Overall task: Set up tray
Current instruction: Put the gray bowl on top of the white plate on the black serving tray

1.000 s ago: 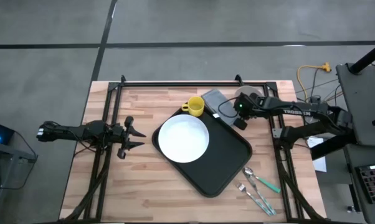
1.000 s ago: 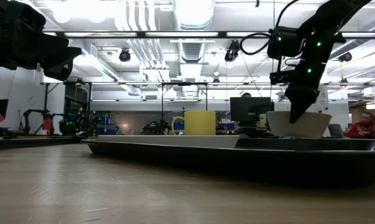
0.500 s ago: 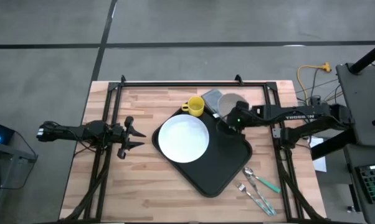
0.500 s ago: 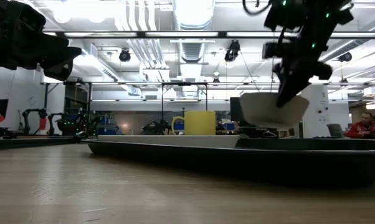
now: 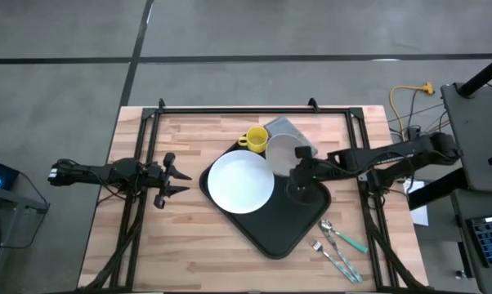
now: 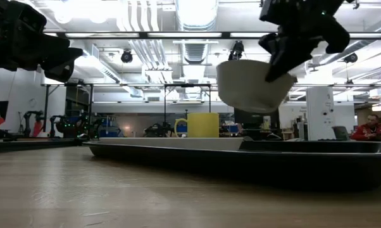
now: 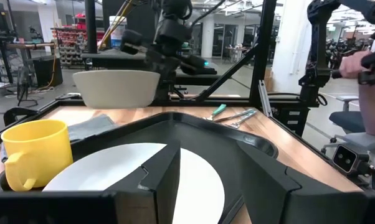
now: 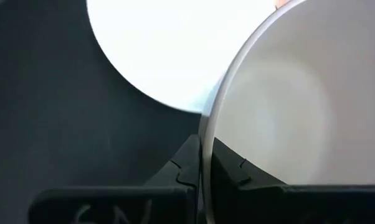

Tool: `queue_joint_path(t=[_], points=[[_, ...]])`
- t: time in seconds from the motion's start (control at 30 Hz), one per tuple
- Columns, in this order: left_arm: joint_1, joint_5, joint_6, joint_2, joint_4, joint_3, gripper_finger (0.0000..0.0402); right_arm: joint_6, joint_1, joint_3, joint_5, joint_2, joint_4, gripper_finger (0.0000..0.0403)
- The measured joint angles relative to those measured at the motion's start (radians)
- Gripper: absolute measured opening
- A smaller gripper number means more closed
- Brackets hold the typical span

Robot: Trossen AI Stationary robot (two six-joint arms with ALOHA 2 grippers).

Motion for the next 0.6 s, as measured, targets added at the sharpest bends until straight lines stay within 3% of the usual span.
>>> queue_joint_path(t=[0.6], points=[[0.0, 0.0, 0.0, 0.002, -0.002, 0.0, 0.0136, -0.242, 0.064, 0.342, -0.005, 0.47, 0.01, 0.0008]])
